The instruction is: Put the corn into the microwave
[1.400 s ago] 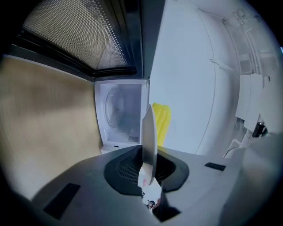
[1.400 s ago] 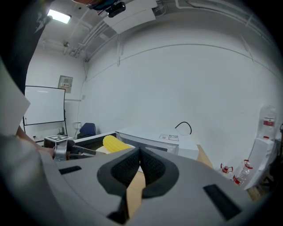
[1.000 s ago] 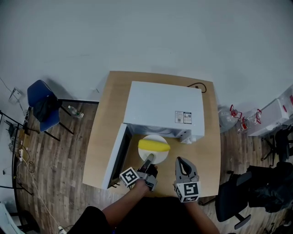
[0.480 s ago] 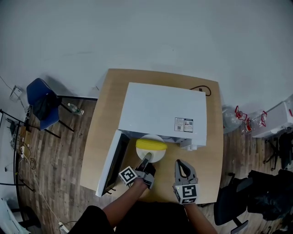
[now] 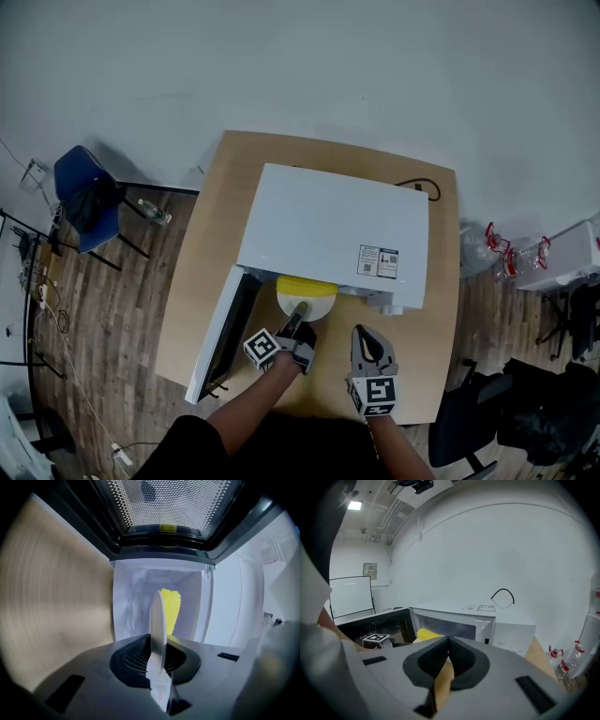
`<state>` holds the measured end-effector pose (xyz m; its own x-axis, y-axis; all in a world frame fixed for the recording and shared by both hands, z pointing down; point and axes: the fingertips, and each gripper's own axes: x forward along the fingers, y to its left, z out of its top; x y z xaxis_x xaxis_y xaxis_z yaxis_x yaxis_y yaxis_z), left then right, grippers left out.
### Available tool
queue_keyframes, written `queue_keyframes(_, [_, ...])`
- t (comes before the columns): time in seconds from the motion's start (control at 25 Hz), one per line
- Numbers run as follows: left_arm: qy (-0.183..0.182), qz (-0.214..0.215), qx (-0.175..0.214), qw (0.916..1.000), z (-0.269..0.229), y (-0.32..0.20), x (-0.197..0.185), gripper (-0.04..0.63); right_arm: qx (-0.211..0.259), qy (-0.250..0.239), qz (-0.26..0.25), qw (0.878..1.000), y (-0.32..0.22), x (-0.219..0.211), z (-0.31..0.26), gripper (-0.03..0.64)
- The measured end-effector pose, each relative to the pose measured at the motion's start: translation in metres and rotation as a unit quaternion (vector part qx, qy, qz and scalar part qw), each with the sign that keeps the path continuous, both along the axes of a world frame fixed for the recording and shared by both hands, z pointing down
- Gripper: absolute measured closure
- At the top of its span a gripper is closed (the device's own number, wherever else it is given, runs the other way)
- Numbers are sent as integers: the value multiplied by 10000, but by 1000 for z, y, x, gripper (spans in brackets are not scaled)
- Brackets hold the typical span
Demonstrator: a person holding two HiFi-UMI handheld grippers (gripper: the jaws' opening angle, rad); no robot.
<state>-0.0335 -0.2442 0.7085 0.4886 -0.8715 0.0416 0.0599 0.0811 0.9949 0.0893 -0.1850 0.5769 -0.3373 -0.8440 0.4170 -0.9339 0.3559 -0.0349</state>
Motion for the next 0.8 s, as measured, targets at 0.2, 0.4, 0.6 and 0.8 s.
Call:
queue_keyframes(0.2, [-3,-126,-94,9999,13,-12,3,564,-125,-23,-49,9999,-1,-8,6,557])
queue_keyframes(0.4, [-161,-93,-165,9997,25,-21,6,565,-174,0,-122,9998,2,-11,10,557])
queue_keyframes(0.6, [-344,-100,-234,9991,36,-25,5,565,-229,47,-93,9997,4,-6,14,557])
queue_keyframes(0.8, [-419,6,-236,9988,47,-30,6,565,-258,113,-50,9996,3,-1,17,557])
